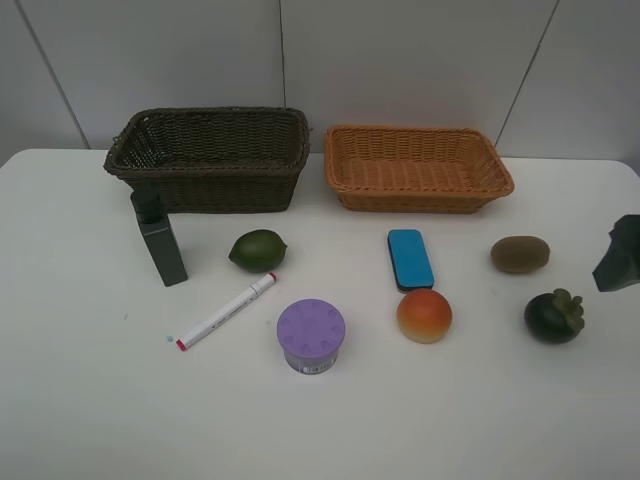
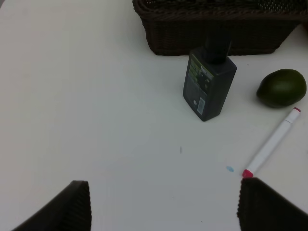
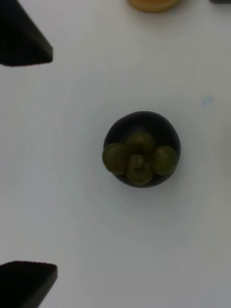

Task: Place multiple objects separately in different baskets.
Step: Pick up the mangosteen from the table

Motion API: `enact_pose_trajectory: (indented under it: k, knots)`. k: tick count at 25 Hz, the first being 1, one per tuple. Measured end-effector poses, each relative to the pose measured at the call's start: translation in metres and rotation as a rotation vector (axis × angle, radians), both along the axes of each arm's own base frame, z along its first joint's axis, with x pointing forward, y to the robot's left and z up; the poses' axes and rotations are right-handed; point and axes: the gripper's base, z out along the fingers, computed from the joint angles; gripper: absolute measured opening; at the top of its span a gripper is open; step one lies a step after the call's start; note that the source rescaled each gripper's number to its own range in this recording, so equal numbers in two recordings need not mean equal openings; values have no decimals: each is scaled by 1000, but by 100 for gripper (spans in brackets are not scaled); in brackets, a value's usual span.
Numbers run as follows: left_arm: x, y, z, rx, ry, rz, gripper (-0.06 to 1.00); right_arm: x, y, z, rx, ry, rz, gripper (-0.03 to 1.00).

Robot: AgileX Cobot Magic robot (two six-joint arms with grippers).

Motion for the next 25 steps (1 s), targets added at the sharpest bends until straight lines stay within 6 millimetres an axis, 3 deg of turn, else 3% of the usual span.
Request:
enact_pose_trajectory:
  k: [12,25]
  knots:
    - [0,0,0,0,0,0,82,42,-1,-46,9,56,6,95]
    - [0,0,0,0,-1,0,82,61,0,-91,33,164,-5,95]
